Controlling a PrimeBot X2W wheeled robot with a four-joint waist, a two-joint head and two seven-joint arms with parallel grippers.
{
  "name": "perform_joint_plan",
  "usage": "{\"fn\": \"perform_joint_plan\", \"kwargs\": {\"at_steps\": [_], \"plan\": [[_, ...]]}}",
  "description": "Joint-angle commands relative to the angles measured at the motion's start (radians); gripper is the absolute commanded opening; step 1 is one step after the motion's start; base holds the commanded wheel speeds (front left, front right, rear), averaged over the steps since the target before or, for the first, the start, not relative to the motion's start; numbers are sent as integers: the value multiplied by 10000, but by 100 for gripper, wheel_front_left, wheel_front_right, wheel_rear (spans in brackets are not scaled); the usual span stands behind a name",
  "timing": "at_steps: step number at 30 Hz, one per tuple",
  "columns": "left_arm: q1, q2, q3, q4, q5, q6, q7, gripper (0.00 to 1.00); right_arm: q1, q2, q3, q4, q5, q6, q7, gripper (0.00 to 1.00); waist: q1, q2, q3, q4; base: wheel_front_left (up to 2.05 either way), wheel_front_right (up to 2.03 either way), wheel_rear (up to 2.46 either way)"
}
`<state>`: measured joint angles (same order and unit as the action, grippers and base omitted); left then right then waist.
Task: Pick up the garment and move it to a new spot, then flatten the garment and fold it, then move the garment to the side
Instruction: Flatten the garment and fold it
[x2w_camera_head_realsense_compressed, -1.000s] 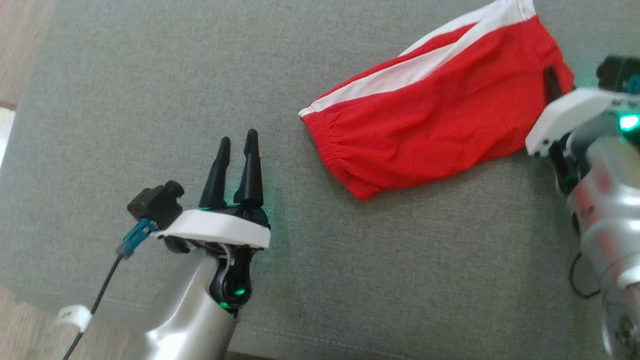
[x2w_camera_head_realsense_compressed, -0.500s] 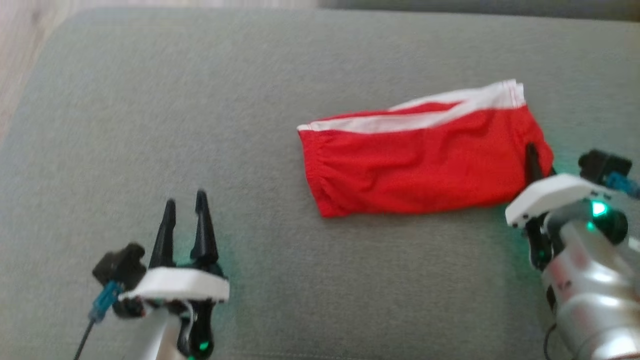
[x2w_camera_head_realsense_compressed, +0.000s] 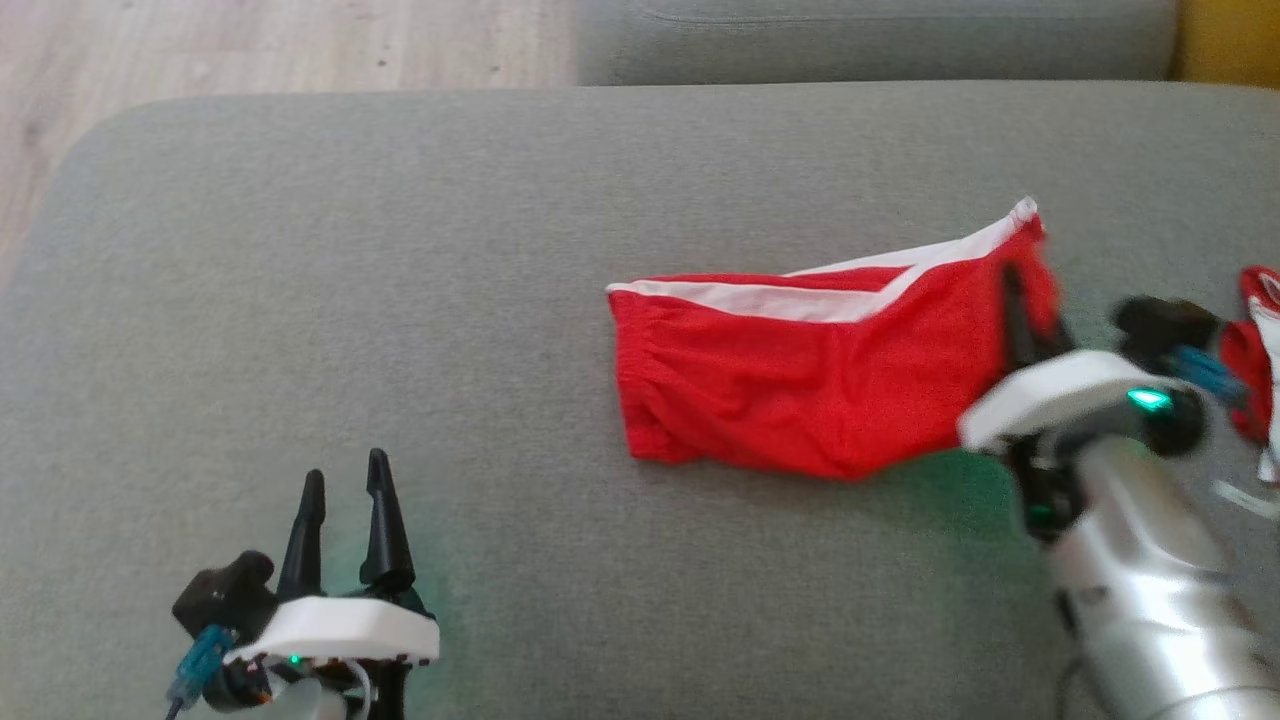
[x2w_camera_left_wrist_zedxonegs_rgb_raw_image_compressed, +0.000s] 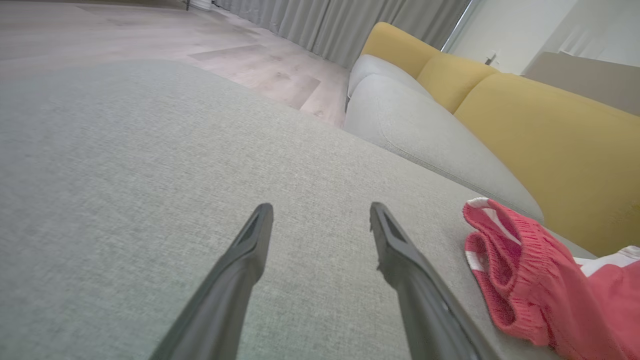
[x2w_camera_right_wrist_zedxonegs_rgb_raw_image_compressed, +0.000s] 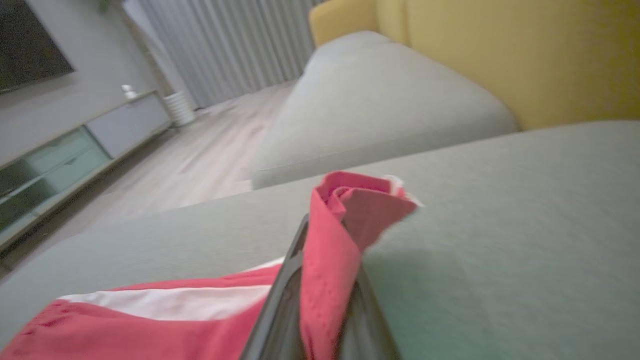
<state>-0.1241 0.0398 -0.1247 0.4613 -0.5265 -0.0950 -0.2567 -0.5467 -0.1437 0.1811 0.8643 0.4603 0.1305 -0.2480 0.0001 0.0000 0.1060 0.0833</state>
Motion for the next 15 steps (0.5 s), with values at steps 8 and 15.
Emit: {"fn": "perform_joint_plan", "kwargs": {"at_steps": [8,15], "plan": [[-31,105,113,90,-43,124,-51,100,-376,902,2922,-1205,777,2,-134,0,-1,0,-243,1029,0,0,0],[123,104,-41,134,320,185,-51,100,202,931,5778,-2062,2914,2,-109,100,-1,0,-384,1563,0,0,0]]}}
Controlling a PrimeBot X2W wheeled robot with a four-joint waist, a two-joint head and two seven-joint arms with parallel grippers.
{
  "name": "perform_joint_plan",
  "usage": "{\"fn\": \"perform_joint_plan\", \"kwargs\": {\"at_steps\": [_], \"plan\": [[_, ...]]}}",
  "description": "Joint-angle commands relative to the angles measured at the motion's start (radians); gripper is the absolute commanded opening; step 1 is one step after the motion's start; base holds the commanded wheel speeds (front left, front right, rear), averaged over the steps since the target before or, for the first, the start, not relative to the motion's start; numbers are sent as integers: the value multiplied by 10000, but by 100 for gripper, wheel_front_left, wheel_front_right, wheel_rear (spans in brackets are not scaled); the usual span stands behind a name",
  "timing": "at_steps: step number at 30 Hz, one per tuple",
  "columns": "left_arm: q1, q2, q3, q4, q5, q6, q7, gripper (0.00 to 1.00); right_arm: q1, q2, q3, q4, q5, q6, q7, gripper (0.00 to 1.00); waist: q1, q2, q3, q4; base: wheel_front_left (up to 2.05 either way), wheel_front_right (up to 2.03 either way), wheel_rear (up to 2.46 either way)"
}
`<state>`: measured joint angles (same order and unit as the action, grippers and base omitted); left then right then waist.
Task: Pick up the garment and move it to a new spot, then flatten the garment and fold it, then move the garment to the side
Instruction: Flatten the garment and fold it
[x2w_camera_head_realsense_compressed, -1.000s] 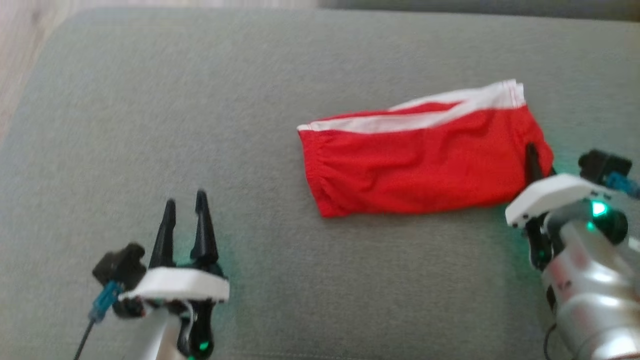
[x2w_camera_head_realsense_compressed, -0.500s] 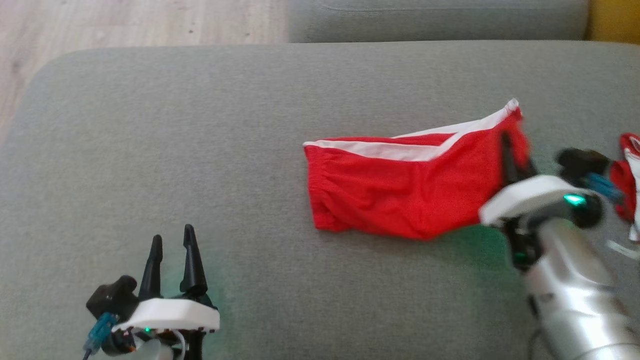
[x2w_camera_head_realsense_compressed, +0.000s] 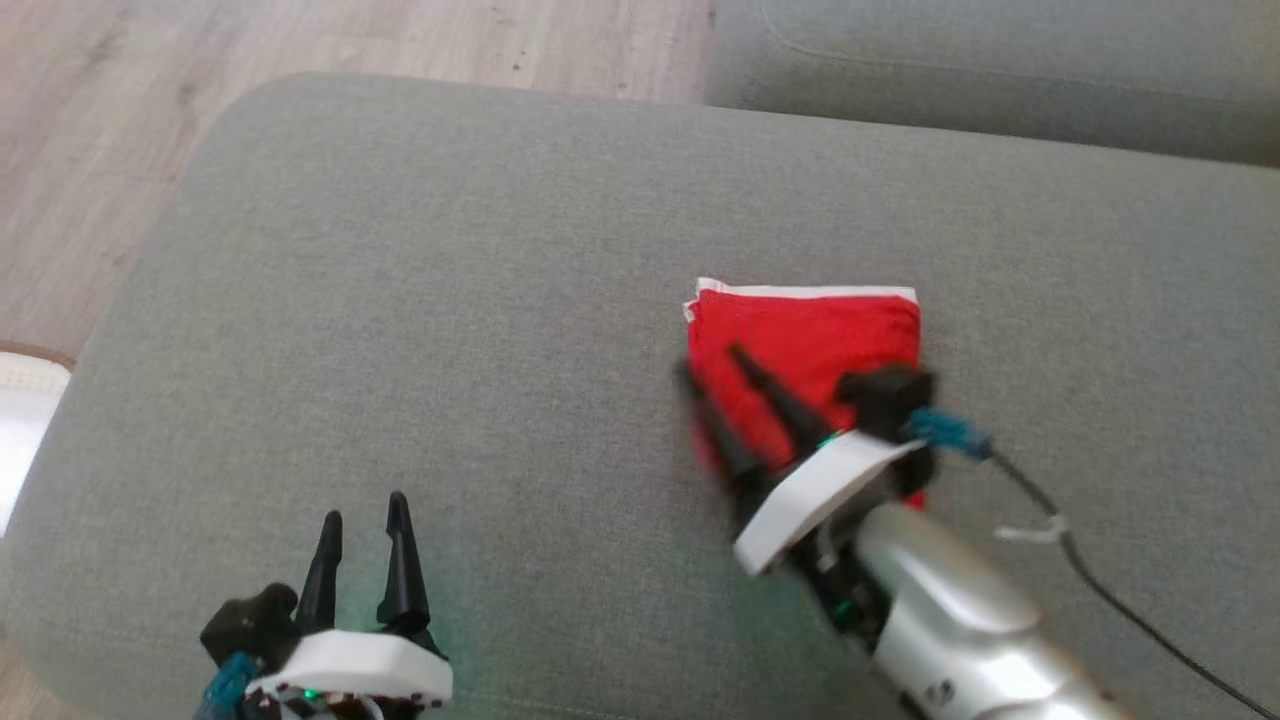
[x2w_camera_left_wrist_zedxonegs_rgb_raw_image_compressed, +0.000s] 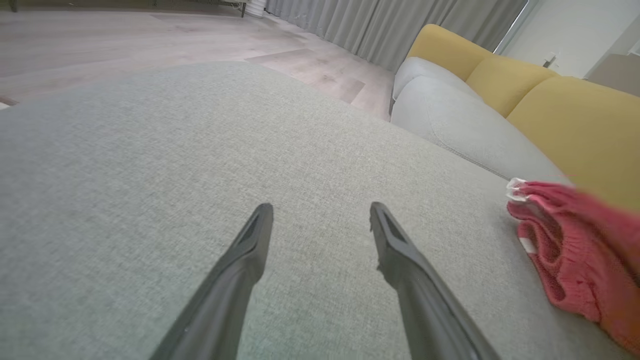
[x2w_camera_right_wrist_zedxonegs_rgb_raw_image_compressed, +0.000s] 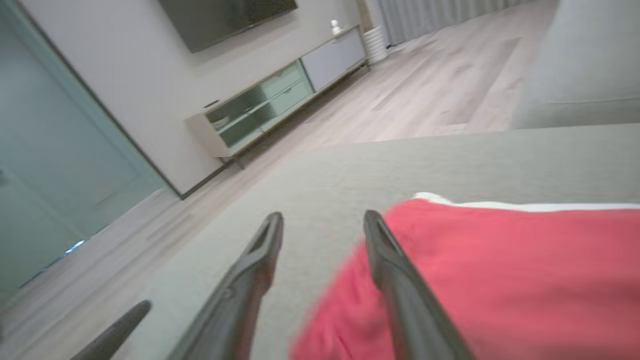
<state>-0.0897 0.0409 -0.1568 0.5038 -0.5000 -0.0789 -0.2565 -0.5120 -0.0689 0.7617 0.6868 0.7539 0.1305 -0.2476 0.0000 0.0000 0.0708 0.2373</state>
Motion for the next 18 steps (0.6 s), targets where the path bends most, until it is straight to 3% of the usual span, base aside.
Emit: {"fn": "perform_joint_plan", "kwargs": {"at_steps": [1,4,6,14,18], "plan": [[-213,93,307,-321,110,43,-53,100,-107,184,352,-493,197,2,-118,100,0,0,-49,-9,0,0,0],[-216,93,415,-469,342,98,-53,100,-47,185,1083,-835,538,2,-132,100,0,0,-98,-271,0,0,0],[-220,93,495,-602,536,149,-53,100,-17,185,820,-919,373,2,-136,100,0,0,-123,-537,0,0,0],[-80,93,953,-1162,1441,647,-53,100,1234,34,-3232,-1312,-2624,2,-139,100,0,0,-241,-1650,0,0,0],[90,93,1155,-1341,1969,755,-53,100,2096,101,-4599,-1501,-4067,2,-140,100,0,0,-318,-1993,0,0,0]]}}
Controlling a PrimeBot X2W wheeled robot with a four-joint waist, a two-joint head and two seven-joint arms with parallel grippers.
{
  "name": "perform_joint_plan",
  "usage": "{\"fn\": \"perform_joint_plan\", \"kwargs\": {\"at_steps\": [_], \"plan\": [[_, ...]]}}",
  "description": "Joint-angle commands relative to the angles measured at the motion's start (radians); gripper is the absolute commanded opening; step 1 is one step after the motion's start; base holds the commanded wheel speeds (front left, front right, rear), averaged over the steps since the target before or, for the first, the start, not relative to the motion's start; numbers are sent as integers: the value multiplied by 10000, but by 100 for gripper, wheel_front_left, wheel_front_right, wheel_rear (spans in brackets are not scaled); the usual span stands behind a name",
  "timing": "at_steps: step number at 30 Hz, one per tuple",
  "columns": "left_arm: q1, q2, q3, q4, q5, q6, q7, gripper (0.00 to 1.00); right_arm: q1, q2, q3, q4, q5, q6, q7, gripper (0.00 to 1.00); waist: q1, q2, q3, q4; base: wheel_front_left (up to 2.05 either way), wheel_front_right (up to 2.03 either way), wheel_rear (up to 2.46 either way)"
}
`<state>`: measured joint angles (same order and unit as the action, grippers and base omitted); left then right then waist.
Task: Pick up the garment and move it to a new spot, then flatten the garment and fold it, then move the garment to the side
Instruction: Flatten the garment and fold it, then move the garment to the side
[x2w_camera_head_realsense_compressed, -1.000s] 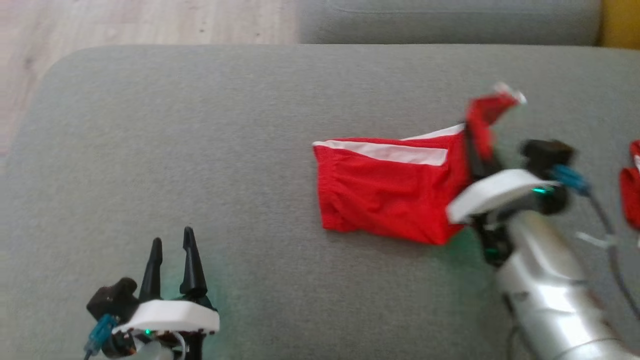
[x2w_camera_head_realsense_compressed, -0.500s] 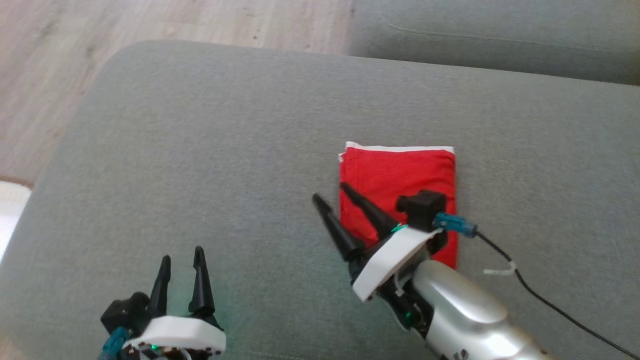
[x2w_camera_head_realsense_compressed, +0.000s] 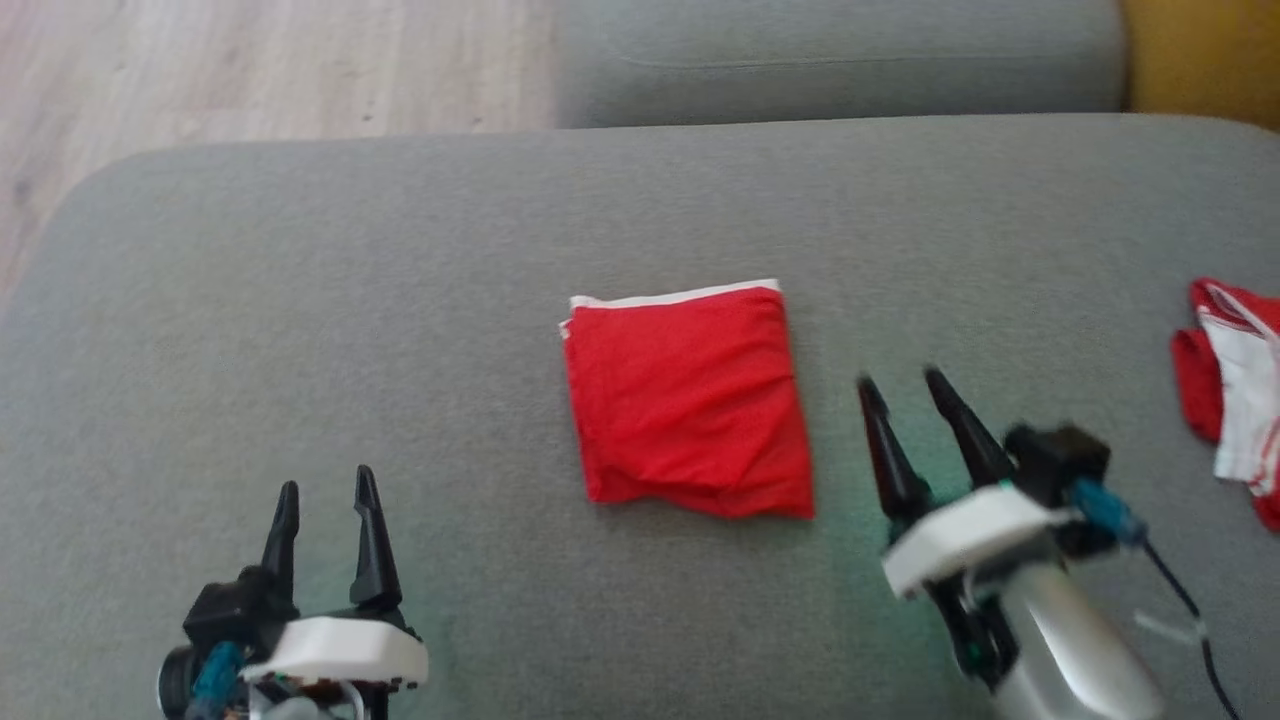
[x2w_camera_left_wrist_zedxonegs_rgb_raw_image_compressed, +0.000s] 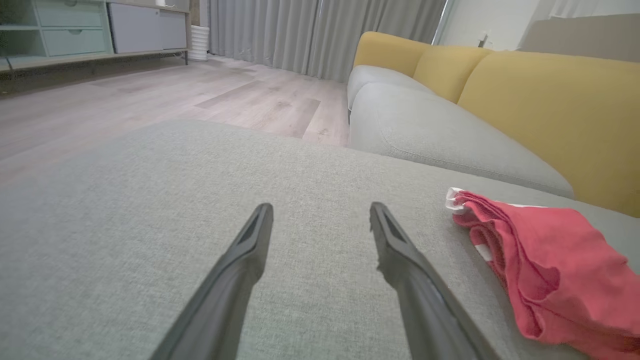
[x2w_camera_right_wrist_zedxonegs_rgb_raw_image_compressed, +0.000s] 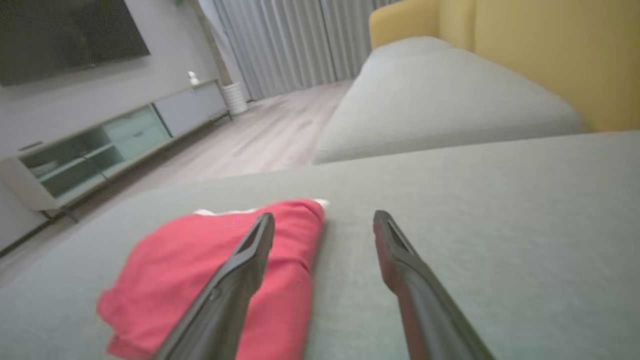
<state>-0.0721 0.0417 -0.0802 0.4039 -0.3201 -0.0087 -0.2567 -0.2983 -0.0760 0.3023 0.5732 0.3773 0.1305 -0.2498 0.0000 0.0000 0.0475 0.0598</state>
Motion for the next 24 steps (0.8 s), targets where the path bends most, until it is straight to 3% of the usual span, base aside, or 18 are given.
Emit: {"fn": "perform_joint_plan", "kwargs": {"at_steps": [1,7,14,24], "plan": [[-45,85,414,-365,283,79,-51,100,129,190,-258,-370,-573,2,-119,100,0,0,-111,-274,0,0,0],[262,85,454,-358,945,142,-51,100,873,248,-1211,-370,-1681,2,-119,100,0,0,-259,-394,0,0,0],[643,85,400,-352,1664,59,-51,100,1307,255,-1351,-452,-1633,2,-119,100,0,0,-464,-400,0,0,0],[724,85,150,-434,1610,12,-51,100,1252,257,-1144,-253,-1331,2,-120,100,0,0,-363,-245,0,0,0]]}}
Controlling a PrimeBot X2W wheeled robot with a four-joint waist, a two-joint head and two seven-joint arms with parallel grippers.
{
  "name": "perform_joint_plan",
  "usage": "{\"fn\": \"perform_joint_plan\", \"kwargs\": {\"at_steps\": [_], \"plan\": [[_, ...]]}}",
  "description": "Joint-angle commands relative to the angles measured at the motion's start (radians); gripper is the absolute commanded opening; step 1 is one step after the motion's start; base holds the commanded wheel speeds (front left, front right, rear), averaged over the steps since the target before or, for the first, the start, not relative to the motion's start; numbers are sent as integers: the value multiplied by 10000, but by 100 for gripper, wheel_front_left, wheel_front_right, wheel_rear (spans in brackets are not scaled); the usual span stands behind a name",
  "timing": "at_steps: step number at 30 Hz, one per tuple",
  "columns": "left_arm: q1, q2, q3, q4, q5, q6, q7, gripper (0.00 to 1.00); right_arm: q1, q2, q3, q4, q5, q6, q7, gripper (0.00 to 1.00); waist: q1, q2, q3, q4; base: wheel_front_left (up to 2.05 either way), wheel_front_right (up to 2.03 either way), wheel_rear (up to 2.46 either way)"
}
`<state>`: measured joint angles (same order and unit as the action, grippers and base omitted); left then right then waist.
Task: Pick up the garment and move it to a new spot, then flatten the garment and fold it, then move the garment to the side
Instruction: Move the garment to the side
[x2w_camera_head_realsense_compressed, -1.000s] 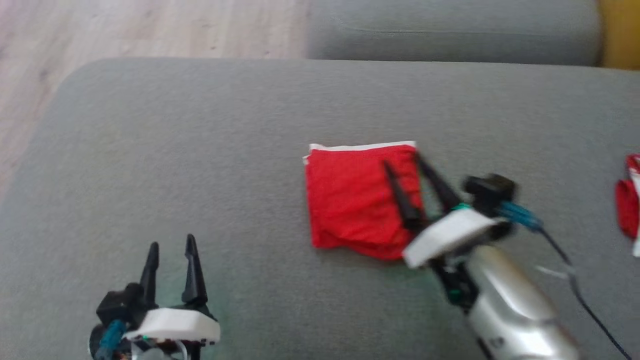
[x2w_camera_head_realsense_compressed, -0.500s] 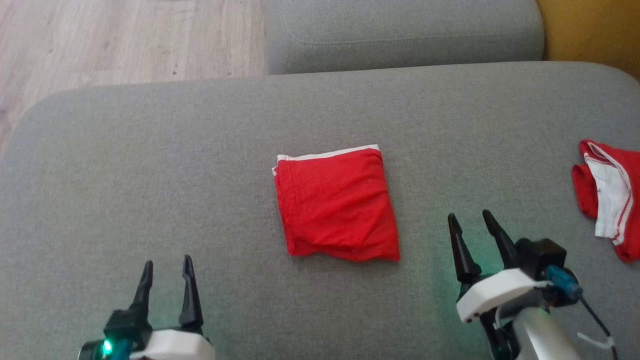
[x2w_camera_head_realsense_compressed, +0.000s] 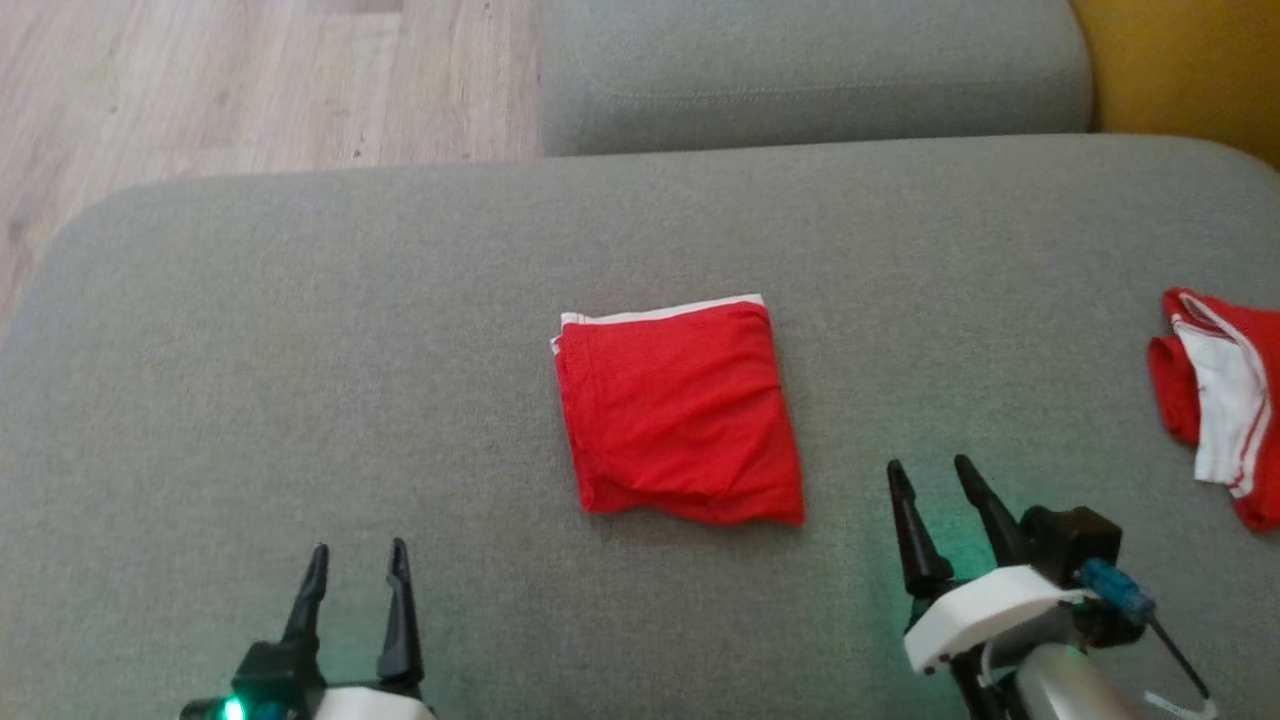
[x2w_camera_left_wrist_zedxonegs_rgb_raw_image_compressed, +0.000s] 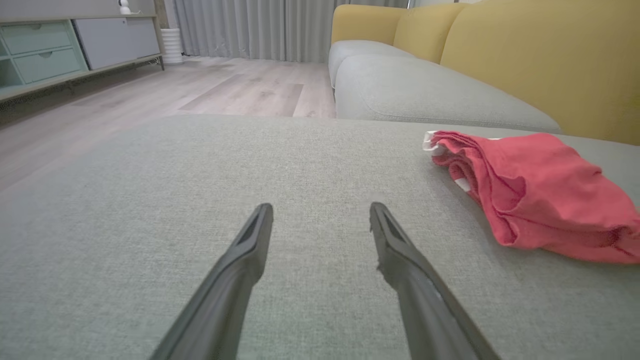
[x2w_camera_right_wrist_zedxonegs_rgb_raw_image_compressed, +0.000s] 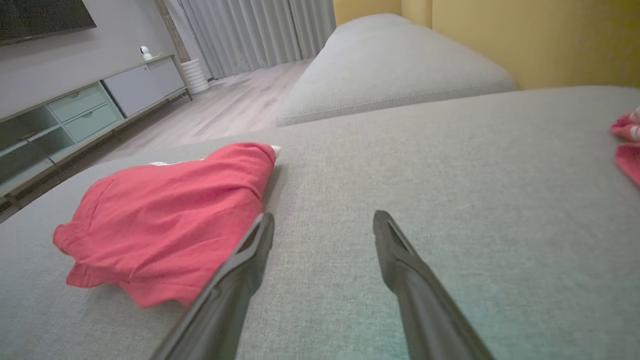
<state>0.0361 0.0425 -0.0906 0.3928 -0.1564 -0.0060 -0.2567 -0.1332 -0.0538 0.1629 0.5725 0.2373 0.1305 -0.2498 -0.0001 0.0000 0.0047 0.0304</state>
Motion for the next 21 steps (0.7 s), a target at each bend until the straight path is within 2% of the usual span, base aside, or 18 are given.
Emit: {"fn": "perform_joint_plan", "kwargs": {"at_steps": [1,8,9,13,17,20,21], "plan": [[-401,78,181,-325,-75,-29,-51,100,-515,34,381,-191,195,2,-120,100,1,0,155,120,0,0,0],[-987,78,-697,-261,-336,-151,-51,100,-2161,35,1035,572,653,2,-120,100,1,0,1046,1101,0,0,0],[-1080,78,-910,-201,-401,-159,-51,100,-2627,35,1066,1072,676,2,-120,100,1,0,1224,1415,0,0,0],[-1214,77,-1139,-150,-395,-175,-51,100,-3357,35,855,2480,340,2,-120,100,1,0,1498,1973,0,0,0],[-1310,77,-1168,-219,-351,-159,-51,100,-3694,35,469,3973,-57,2,-120,100,1,0,1702,2311,0,0,0],[-1365,77,-1145,-268,-364,-135,-51,100,-3732,35,640,4432,214,2,-120,100,1,0,1783,2359,0,0,0],[-1369,77,-1124,-288,-376,-119,-51,100,-3732,35,717,4367,403,2,-120,69,1,0,1793,2325,0,0,0]]}}
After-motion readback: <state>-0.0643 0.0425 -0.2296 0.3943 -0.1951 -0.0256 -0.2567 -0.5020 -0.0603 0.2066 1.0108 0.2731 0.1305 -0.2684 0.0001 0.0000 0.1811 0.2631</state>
